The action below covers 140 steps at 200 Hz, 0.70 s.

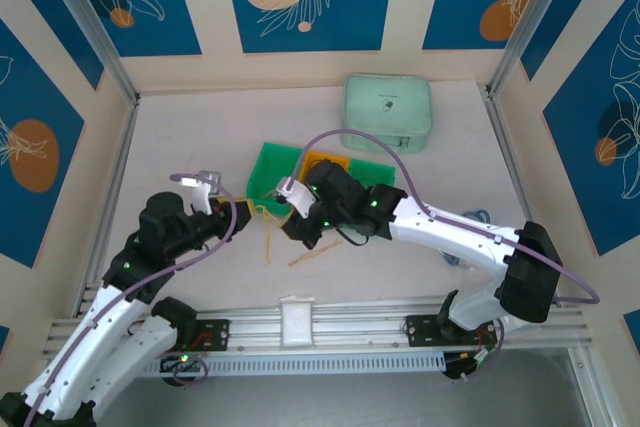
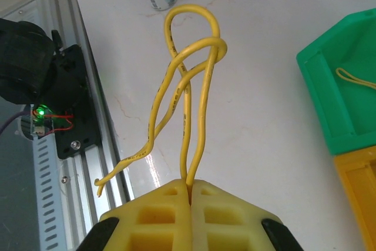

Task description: Untangle the cables

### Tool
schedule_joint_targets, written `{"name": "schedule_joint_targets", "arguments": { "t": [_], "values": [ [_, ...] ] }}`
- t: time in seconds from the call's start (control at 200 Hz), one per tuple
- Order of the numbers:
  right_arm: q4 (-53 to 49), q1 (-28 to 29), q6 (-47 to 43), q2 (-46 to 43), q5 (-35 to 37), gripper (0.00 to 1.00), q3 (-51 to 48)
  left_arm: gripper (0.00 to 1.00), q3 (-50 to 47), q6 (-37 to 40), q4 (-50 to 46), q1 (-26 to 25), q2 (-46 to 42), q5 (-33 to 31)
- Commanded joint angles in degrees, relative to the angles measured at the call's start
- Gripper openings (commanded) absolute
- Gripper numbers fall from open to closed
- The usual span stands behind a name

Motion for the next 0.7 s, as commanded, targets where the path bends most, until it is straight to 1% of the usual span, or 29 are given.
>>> {"name": "schedule_joint_targets", "arguments": {
  "t": [0.0, 0.05, 0.165, 0.3, 0.435, 0.52, 0.57, 0.58, 0.695],
  "values": [
    [1.85, -0.3, 1.49, -1.92, -3.54, 0.0, -0.75, 0.34, 1.42, -1.84, 1.15, 0.87, 0.65, 2.41],
    [2.01, -0.32, 1.59, -1.73, -3.84, 0.0, -0.76, 0.33, 1.08, -2.64, 2.12, 0.86, 0.74, 3.06],
    [2.94, -0.41, 2.02, -1.71, -4.54, 0.0, -1.02, 0.25, 1.31, -3.85, 2.54, 1.11, 1.43, 4.25],
    [3.95, -0.8, 2.3, -1.62, -5.17, 0.0, -1.27, 0.21, 1.42, -4.59, 2.95, 1.29, 1.72, 5.31],
    [4.34, -1.29, 2.57, -1.3, -5.54, 0.0, -1.38, 0.12, 1.42, -5.54, 3.55, 1.48, 1.95, 6.68],
    [4.95, -1.47, 2.74, -1.4, -5.61, 0.0, -1.81, 0.1, 1.25, -5.89, 3.96, 1.56, 2.13, 7.51],
    [5.38, -1.59, 2.86, -1.47, -5.61, 0.0, -1.91, 0.03, 1.02, -6.31, 4.42, 1.63, 2.24, 8.0],
    [5.44, -1.66, 3.01, -1.56, -5.63, 0.0, -1.97, 0.0, 0.99, -6.4, 4.5, 1.65, 2.24, 8.13],
    [6.28, -2.14, 3.36, -1.67, -5.91, 0.0, -2.17, 0.0, 1.19, -6.8, 4.47, 1.74, 3.17, 9.25]
  ]
}}
